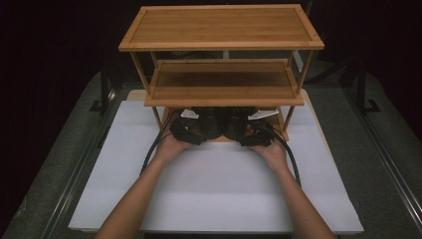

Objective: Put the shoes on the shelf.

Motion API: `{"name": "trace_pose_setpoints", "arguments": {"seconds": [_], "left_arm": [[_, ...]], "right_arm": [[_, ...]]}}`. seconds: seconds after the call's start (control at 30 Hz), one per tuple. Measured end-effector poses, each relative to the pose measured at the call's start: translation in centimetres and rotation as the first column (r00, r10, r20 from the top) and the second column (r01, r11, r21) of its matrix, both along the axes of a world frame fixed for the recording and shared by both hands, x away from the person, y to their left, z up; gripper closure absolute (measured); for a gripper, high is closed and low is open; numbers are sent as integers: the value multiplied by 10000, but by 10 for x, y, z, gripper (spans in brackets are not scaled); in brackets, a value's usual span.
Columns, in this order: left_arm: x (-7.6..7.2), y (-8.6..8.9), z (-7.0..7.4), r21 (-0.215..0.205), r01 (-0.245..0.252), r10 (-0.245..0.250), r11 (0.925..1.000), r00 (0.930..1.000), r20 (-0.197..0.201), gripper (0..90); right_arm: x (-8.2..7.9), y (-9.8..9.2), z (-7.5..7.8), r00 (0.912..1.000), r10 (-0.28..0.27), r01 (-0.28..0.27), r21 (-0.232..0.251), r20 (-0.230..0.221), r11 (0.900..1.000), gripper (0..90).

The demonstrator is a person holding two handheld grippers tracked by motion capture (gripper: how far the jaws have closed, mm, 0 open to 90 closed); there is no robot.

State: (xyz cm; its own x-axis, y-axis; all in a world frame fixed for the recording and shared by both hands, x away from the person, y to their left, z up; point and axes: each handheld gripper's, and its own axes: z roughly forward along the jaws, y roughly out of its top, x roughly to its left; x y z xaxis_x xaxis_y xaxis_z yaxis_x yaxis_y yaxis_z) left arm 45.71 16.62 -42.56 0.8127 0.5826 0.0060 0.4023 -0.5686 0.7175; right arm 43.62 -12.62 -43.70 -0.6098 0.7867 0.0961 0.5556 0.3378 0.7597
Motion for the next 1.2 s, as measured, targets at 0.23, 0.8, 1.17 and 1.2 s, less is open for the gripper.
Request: {"name": "trace_pose_setpoints", "arguments": {"seconds": [0.23,0.8,1.17,1.2], "left_arm": [[-11,3,4,221,-7,14,9998,9995,-321,34],[-58,37,31,153,190,-192,9997,9997,117,18],[-93,69,27,268,-78,74,9996,9999,138,18],[-98,74,26,301,-123,118,9995,9998,165,18]], "right_arm": [[-11,-6,11,9997,-195,199,-297,140,9994,14],[-57,-45,33,9966,-533,551,-283,625,9981,0],[-97,-70,33,9959,-559,588,-398,716,9975,0],[-104,-74,32,9958,-553,587,-453,729,9972,0]]}}
